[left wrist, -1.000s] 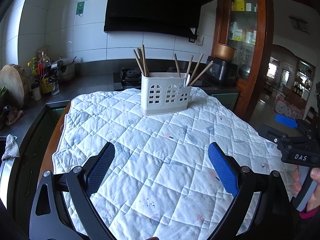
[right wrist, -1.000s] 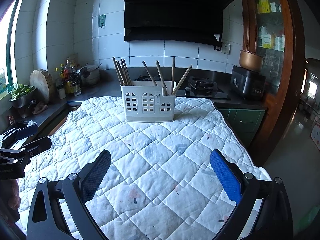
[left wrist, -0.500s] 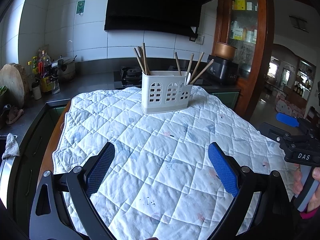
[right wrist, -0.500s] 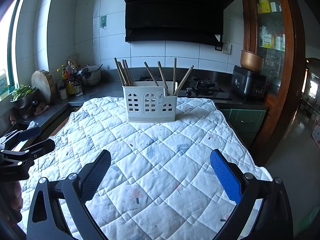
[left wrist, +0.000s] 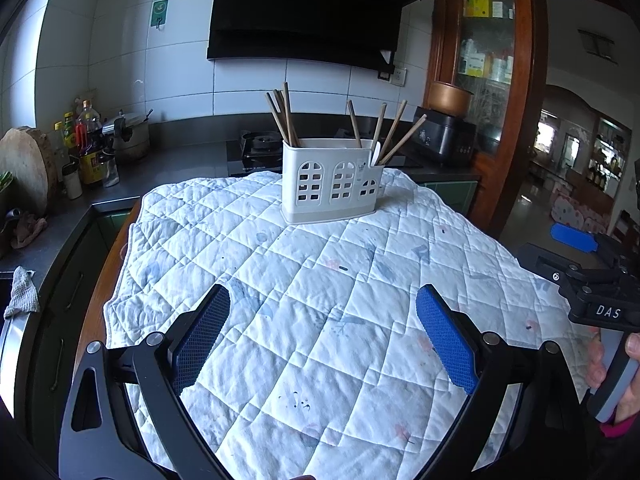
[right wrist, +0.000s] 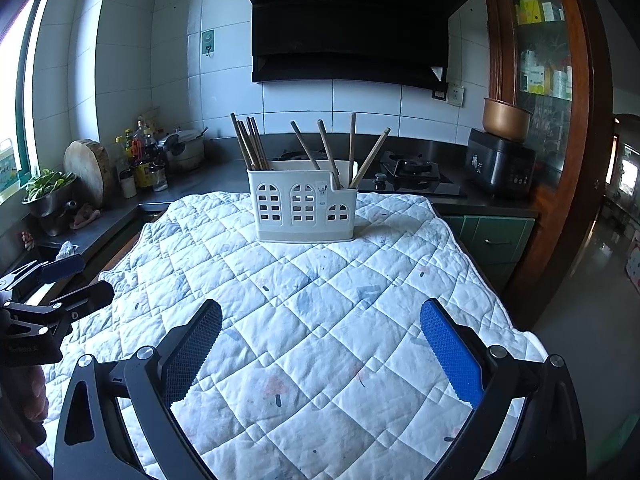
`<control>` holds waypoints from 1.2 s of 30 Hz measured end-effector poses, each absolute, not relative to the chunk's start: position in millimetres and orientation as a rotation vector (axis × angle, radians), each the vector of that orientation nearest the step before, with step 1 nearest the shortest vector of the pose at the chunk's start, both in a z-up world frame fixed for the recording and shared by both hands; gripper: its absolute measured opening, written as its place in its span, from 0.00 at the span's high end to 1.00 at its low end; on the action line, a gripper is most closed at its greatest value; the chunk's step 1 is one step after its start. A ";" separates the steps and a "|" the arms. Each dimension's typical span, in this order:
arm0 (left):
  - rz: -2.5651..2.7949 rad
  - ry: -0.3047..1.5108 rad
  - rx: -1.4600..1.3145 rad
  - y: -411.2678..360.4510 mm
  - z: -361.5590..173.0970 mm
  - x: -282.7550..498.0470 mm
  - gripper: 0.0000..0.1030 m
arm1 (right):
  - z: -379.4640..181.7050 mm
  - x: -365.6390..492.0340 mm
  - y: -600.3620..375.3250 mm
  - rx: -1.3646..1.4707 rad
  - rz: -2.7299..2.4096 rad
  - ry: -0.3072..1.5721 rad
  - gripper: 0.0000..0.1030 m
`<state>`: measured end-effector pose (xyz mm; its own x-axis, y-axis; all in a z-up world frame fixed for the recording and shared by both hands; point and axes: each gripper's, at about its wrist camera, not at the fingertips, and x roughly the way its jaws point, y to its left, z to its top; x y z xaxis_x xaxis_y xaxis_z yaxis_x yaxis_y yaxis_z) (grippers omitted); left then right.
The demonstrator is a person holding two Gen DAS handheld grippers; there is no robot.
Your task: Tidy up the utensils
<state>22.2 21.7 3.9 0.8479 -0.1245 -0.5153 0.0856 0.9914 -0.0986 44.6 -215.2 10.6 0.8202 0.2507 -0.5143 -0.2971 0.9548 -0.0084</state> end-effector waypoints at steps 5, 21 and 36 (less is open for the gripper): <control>-0.110 0.548 -0.074 21.8 3.6 22.0 0.09 | 9.9 44.4 -215.0 -0.088 0.291 0.536 0.07; -0.118 0.545 -0.076 20.5 3.0 20.9 0.09 | 5.8 45.4 -217.1 -0.087 0.291 0.540 0.07; -0.114 0.548 -0.061 16.2 1.9 22.1 0.09 | 4.7 46.5 -217.9 -0.080 0.290 0.545 0.07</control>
<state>22.1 16.2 1.9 0.8475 -0.1244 -0.5160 0.0916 0.9918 -0.0885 46.5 -217.9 4.7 0.8153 0.2504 -0.5221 -0.2925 0.9563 0.0019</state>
